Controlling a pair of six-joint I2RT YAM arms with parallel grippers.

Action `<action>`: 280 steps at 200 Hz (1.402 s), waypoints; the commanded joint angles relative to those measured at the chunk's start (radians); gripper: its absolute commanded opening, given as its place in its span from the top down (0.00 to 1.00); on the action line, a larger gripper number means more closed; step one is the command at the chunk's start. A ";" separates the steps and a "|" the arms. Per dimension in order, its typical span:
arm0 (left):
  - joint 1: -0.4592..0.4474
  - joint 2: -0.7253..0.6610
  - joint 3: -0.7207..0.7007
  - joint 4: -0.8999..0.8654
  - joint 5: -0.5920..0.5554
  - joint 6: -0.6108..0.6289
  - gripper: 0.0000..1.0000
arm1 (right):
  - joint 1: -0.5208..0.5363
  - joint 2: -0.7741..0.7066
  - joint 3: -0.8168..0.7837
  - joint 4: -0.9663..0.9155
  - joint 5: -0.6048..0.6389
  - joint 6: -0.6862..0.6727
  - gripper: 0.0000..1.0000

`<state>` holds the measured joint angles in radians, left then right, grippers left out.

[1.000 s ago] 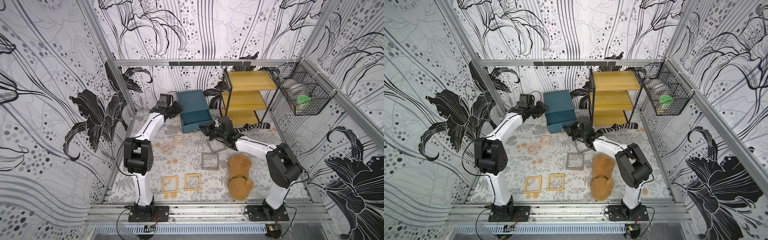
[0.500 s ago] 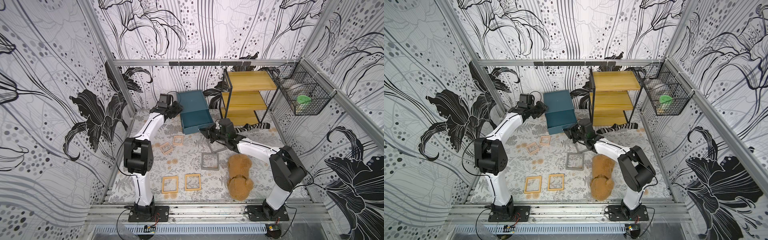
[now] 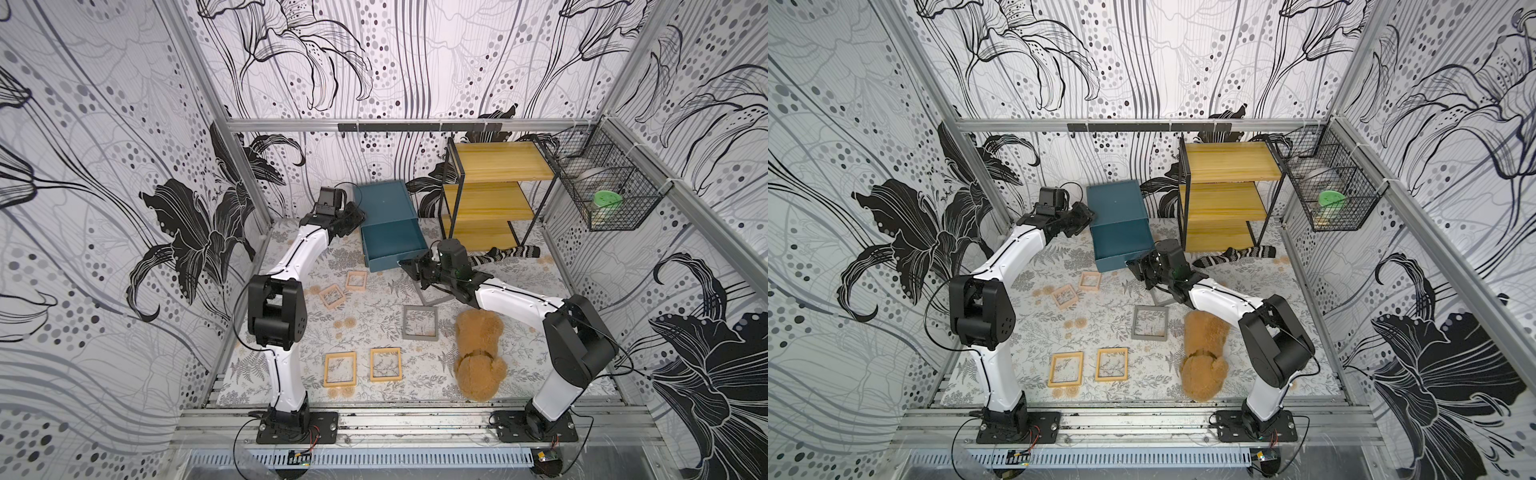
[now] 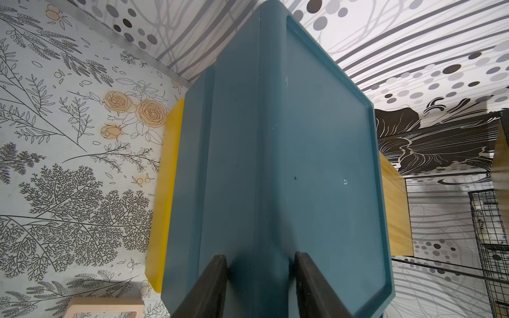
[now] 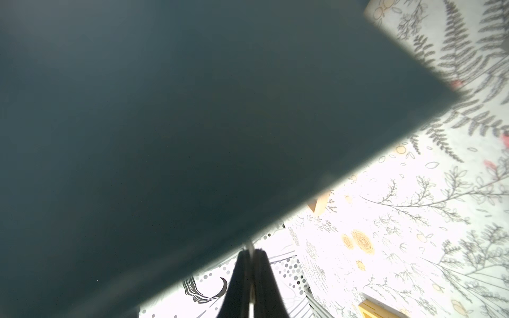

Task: Place the brooch boxes into the drawer by color
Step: Open the drawer in the storage box, then pick up the brooch box from the center of the board.

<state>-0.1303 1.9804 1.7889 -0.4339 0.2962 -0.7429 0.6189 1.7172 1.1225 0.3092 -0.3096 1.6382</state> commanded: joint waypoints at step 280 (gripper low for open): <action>-0.076 -0.623 -0.519 -0.205 -0.427 -0.071 0.33 | -0.016 -0.450 0.148 -0.754 0.222 -0.948 0.56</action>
<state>-0.1978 1.4307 1.3365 -0.5495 -0.0360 -0.7963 0.6044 1.3140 1.2434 -0.3424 -0.1028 0.8734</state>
